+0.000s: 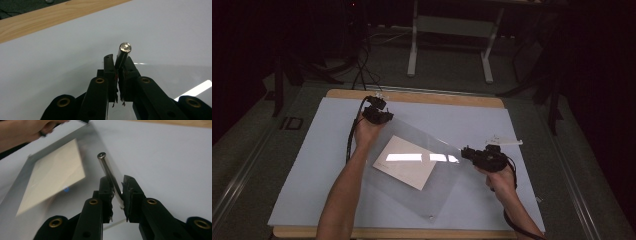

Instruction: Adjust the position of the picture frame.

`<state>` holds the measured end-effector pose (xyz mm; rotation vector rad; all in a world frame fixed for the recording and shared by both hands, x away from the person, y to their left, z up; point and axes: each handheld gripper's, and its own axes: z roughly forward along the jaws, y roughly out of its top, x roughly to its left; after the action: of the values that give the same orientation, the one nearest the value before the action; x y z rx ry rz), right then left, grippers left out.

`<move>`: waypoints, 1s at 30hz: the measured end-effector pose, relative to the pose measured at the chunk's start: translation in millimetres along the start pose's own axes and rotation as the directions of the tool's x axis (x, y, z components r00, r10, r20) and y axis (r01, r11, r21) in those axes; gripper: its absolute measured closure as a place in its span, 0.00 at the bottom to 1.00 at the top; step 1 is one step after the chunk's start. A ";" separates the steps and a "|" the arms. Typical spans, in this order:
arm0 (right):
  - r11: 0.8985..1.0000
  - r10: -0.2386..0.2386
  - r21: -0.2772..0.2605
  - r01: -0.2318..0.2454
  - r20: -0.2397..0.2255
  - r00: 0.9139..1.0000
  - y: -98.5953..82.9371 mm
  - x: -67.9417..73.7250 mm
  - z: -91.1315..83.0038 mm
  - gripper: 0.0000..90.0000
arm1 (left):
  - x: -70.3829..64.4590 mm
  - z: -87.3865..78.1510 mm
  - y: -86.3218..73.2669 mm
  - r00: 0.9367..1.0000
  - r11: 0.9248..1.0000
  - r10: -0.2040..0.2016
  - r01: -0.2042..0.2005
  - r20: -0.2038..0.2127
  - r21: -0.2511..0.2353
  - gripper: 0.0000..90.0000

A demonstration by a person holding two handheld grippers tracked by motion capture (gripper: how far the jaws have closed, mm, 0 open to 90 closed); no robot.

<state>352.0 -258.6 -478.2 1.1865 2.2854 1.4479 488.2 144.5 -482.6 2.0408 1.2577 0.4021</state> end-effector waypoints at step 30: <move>0.989 0.102 0.098 -0.114 0.119 0.988 12.8 -72.0 78.3 0.89 | -1.4 -11.7 -73.8 0.999 1.000 -0.031 0.031 0.010 -0.002 0.93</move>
<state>448.4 -253.8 -525.0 1.4049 2.2767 1.2724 432.3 169.2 -525.7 2.0166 1.2809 0.3786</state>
